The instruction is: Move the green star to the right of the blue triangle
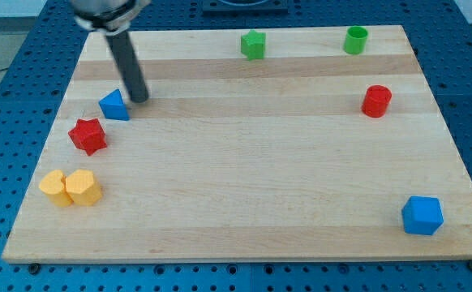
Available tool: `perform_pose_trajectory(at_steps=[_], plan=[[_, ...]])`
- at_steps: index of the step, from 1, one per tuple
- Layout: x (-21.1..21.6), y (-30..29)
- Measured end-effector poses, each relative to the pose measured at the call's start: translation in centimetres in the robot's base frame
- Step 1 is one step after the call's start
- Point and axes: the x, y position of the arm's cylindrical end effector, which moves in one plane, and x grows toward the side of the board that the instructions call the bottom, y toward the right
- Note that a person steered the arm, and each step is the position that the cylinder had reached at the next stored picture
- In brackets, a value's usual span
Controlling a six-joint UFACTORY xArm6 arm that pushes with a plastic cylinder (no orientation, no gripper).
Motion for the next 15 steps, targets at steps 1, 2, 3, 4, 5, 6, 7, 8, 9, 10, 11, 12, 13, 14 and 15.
perform_pose_trajectory(at_steps=[1,2,3,4,5,6,7,8,9,10,11,12,13,14,15], plan=[[-7.7,3.1],[-13.6,8.7],[-14.8,16.7],[-10.6,17.6],[-5.9,16.1],[-8.9,12.2],[-7.8,9.8],[-3.3,10.1],[-2.5,12.3],[-2.6,16.4],[2.0,13.5],[1.2,10.8],[-2.4,9.2],[-0.2,3.8],[2.1,7.4]])
